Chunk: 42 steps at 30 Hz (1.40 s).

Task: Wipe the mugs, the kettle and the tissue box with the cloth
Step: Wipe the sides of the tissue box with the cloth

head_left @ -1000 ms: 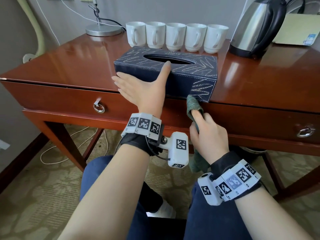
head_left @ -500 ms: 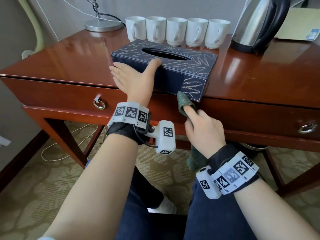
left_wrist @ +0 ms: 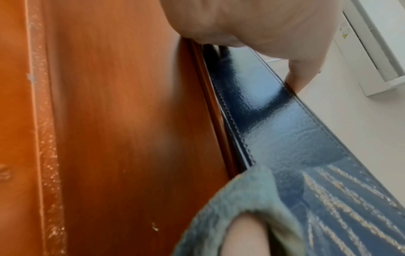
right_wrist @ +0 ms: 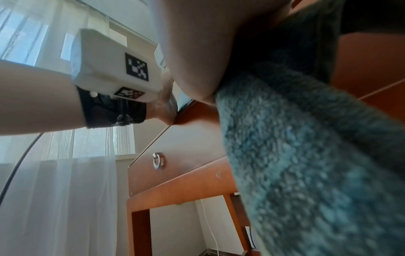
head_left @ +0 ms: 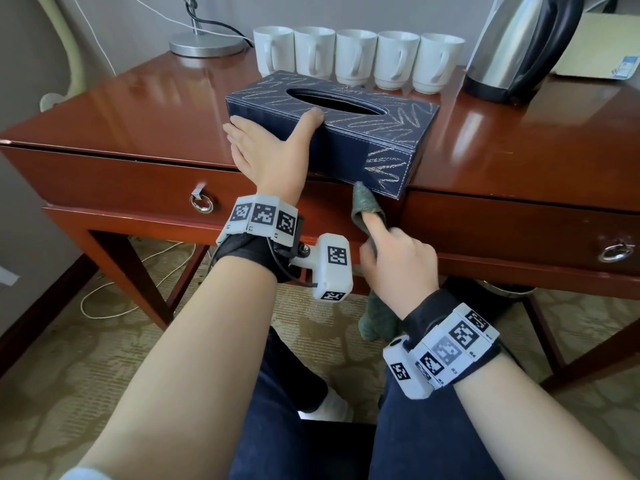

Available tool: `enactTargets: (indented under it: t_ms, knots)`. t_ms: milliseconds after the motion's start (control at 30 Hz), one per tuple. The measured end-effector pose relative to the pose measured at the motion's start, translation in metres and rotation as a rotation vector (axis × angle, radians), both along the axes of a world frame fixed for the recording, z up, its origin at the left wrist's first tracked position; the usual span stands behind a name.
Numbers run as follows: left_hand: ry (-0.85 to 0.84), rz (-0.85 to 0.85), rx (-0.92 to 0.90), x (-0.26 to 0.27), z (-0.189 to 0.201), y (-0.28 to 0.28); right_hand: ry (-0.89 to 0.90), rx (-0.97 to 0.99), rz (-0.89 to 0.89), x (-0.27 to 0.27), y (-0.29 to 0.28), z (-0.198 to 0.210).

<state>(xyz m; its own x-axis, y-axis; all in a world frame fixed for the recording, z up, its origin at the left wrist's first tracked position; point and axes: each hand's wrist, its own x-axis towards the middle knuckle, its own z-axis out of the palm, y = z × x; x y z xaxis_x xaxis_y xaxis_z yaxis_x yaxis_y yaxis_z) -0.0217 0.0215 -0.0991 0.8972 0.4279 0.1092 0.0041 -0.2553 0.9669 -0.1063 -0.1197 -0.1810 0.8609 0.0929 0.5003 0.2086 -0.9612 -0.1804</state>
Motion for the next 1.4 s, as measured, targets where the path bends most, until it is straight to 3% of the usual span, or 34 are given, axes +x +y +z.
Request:
enactTargets:
  t_ms: [267, 500, 767, 1033, 1267, 1400]
  knots:
    - [-0.007, 0.019, -0.015, -0.002, 0.0, -0.003, -0.126, 0.07, -0.046, 0.009, 0.001, 0.021]
    - [-0.011, 0.009, 0.002, -0.002, 0.0, -0.003, -0.073, 0.041, -0.028, 0.002, -0.006, 0.004]
    - [-0.012, 0.008, 0.011, -0.003, 0.0, -0.004, -0.177, 0.065, -0.019, 0.007, -0.017, 0.021]
    - [-0.013, 0.016, 0.004, -0.003, 0.0, -0.005, -0.109, 0.052, 0.001, 0.0, -0.019, -0.001]
    - [-0.015, 0.023, 0.001, -0.003, -0.001, -0.005, -0.215, 0.08, 0.016, 0.005, -0.029, 0.013]
    - [-0.018, 0.022, 0.003, -0.003, -0.001, -0.005, -0.193, 0.088, 0.024, -0.001, -0.036, 0.002]
